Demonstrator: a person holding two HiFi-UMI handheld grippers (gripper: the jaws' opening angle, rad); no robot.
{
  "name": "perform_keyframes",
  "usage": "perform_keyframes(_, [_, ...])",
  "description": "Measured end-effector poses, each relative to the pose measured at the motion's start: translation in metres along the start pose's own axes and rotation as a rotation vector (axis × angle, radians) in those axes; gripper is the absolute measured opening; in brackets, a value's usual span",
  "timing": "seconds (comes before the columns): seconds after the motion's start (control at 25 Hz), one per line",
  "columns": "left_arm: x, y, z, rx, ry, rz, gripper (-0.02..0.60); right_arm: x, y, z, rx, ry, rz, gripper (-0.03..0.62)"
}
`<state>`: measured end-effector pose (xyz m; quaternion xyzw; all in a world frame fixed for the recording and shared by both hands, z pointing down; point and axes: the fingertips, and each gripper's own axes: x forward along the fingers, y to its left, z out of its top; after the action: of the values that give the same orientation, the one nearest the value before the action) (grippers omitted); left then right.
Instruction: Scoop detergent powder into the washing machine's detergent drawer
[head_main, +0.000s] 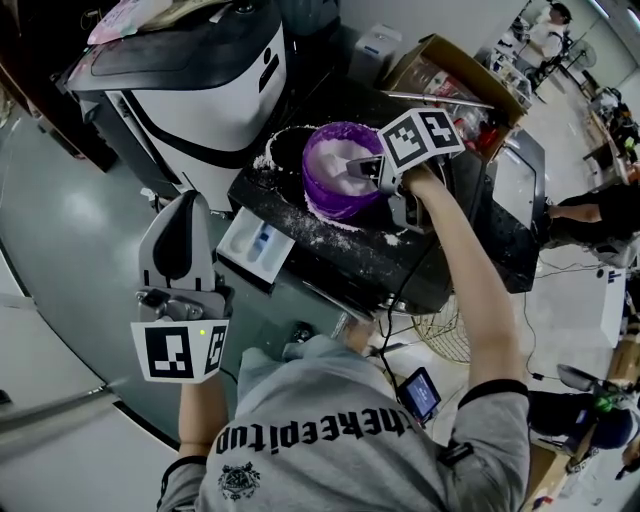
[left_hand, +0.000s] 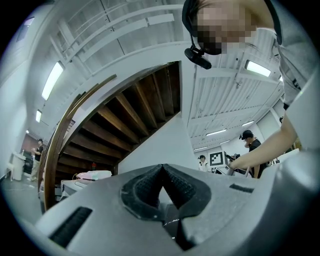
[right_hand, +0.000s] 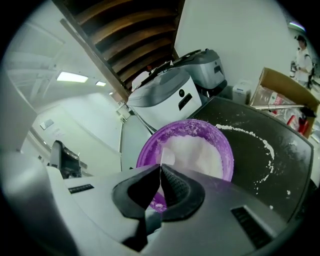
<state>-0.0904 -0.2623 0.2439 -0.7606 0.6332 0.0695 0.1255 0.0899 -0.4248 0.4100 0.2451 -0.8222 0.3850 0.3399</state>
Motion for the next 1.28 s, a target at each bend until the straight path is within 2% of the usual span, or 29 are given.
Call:
perform_keyframes(0.52, [-0.008,-0.001,0.015,0.000,-0.009,-0.101,0.003,-0.032,0.015,-0.009,0.275,-0.291,0.121,0.006])
perform_keyframes(0.84, [-0.011,0.003,0.021,-0.017,-0.013,-0.187,0.003,-0.051,0.043,-0.021,0.372,-0.432,0.178,0.006])
perform_keyframes(1.28, [-0.022,0.008,0.025,-0.045,-0.026,-0.292,0.003,-0.060,0.094,-0.041,0.436,-0.613,0.245,0.006])
